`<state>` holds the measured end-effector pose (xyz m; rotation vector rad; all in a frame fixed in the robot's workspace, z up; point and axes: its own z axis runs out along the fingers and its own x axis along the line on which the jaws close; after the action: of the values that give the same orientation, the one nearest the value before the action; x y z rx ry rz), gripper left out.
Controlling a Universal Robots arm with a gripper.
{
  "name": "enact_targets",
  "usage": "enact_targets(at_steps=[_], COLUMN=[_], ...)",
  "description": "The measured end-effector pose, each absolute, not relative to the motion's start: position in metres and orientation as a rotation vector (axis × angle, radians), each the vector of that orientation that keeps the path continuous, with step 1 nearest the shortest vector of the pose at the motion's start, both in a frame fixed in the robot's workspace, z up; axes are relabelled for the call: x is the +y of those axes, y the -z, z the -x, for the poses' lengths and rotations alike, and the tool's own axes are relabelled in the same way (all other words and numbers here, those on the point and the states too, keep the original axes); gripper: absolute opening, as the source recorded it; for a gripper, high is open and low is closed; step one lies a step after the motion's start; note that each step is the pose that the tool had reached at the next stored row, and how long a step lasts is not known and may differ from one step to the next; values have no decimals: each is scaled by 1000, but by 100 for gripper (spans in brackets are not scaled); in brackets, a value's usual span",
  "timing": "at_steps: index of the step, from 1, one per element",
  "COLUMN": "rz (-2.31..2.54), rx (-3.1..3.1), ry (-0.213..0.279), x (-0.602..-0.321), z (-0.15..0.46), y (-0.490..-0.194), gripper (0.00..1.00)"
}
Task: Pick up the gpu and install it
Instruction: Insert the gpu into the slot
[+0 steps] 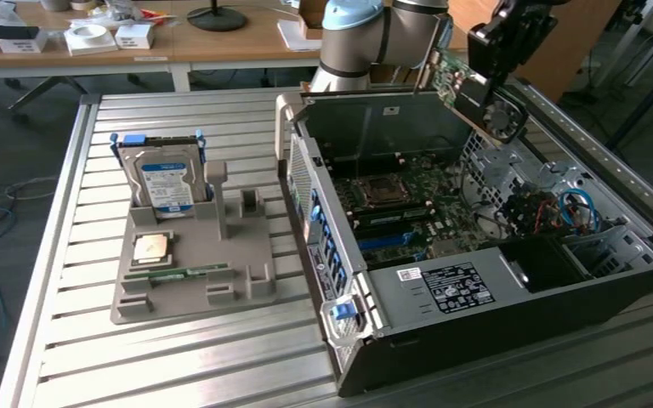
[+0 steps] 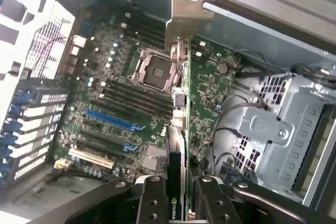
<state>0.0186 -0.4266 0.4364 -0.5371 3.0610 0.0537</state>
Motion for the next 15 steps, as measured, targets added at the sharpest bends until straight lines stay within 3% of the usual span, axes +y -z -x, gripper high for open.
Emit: enact_targets(at_steps=[15], rz=[867], rx=[2989], ry=[-57], x=[-427], z=[-19], y=[-436], gripper=[26])
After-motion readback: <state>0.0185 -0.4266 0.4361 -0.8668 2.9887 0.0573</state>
